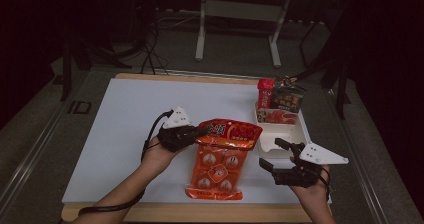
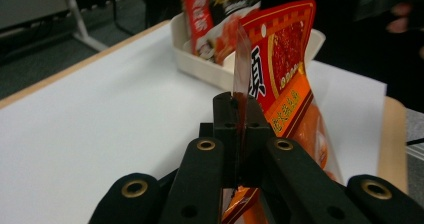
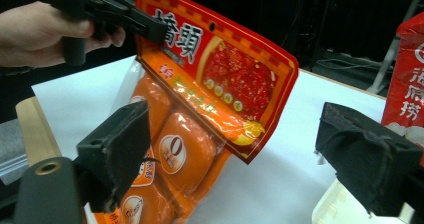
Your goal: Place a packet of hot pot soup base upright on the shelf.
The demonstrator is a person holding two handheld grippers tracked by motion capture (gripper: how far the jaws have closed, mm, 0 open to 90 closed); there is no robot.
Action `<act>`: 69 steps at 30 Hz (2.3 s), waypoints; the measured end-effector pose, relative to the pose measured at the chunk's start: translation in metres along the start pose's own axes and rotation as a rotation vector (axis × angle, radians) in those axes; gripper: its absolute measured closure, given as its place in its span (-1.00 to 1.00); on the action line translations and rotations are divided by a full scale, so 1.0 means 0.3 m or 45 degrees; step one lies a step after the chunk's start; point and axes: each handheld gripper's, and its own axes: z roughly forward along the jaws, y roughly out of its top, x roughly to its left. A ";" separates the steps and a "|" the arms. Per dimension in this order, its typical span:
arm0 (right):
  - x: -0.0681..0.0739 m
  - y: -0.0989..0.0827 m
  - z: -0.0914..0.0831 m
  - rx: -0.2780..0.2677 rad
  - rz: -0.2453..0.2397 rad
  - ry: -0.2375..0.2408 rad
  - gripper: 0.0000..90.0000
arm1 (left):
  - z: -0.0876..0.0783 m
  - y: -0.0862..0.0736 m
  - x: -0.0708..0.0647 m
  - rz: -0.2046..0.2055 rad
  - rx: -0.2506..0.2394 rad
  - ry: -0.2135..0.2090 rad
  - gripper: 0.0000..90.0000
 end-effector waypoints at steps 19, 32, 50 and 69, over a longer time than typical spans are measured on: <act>-0.017 0.020 -0.003 -0.036 0.042 0.062 -0.62 | -0.125 0.101 -0.140 0.226 -0.266 -0.119 1.00; -0.029 0.078 0.028 -0.064 0.034 0.077 -0.50 | -0.180 0.136 -0.110 0.235 -0.362 -0.136 1.00; -0.033 0.134 0.053 -0.137 0.082 0.408 0.76 | -0.224 0.145 -0.129 0.128 -0.433 -0.260 1.00; 0.032 0.305 0.016 -0.102 -0.077 0.262 1.00 | -0.236 0.130 -0.055 0.072 -0.381 -0.224 0.94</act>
